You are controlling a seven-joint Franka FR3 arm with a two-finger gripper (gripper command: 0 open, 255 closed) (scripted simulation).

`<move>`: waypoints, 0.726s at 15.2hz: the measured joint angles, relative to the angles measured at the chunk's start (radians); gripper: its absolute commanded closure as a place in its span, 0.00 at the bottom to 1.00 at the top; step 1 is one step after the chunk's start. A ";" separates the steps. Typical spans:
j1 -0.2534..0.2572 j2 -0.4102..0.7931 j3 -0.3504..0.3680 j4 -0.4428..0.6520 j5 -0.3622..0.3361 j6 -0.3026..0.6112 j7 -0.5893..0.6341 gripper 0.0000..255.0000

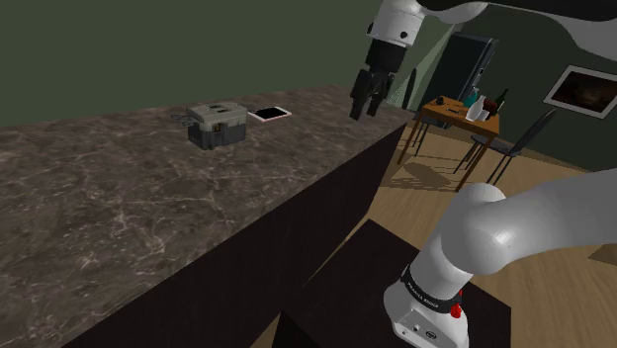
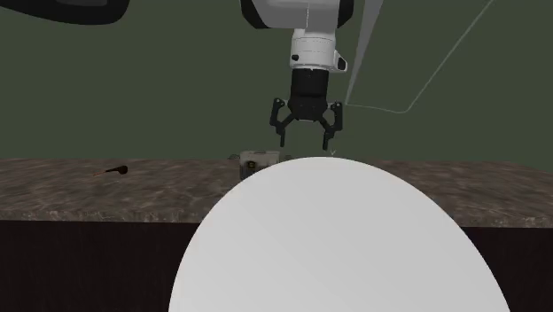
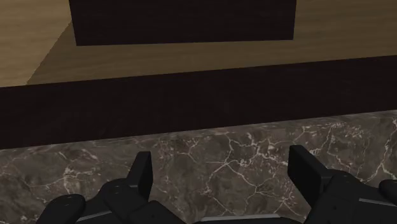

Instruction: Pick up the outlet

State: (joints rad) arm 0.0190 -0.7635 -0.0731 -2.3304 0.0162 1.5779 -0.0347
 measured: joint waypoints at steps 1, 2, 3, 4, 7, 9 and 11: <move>0.000 0.000 0.000 0.000 0.000 0.000 0.000 0.00; -0.004 0.007 0.010 -0.001 0.007 0.008 0.023 0.00; -0.009 0.028 0.029 0.013 0.019 0.016 0.065 0.00; -0.014 0.053 0.051 0.024 0.033 0.029 0.115 0.00; -0.035 0.138 0.119 0.070 0.071 0.070 0.280 0.00; -0.051 0.207 0.162 0.122 0.090 0.088 0.395 0.00; -0.065 0.275 0.207 0.171 0.104 0.112 0.514 0.00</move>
State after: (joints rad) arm -0.0459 -0.4882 0.1336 -2.1597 0.1199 1.6903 0.4789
